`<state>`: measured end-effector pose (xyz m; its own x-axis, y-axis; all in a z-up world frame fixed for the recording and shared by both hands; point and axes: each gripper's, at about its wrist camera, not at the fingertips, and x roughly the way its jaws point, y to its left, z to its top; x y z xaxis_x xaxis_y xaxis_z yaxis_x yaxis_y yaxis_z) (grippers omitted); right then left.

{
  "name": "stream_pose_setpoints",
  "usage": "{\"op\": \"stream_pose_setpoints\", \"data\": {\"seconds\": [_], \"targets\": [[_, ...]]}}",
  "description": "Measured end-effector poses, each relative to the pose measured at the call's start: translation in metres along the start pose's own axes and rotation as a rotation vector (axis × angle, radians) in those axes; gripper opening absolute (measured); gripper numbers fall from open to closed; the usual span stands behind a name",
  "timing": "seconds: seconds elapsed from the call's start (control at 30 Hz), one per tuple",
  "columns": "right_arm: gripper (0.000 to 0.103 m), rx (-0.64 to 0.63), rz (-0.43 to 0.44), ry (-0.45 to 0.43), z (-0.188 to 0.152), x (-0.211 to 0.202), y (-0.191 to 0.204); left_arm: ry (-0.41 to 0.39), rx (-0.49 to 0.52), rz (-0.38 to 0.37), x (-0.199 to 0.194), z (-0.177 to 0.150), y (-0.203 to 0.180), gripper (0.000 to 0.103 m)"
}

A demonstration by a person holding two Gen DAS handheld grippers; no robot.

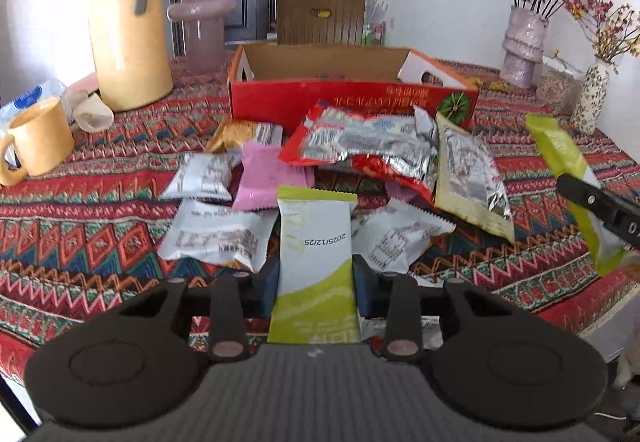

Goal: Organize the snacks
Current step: 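Grasp the green-and-white bar packet with the left tool while the right tool holds its bar, then carry both bar packets into the cardboard box and open both tools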

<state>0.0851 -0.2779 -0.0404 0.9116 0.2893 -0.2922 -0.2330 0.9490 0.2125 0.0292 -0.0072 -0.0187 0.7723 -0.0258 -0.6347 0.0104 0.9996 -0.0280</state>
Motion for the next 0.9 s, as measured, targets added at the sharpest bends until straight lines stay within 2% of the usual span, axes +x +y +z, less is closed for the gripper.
{"op": "stream_pose_setpoints", "data": {"seconds": [0.37,0.9], "targets": [[0.036,-0.015,0.01,-0.007,0.004,0.0,0.007,-0.08,-0.015,0.017,-0.016,0.016,0.003,0.037],[0.036,-0.061,0.004,-0.084,0.043,0.019,0.025,-0.21,-0.043,0.021,-0.013,0.074,0.006,0.037]]}}
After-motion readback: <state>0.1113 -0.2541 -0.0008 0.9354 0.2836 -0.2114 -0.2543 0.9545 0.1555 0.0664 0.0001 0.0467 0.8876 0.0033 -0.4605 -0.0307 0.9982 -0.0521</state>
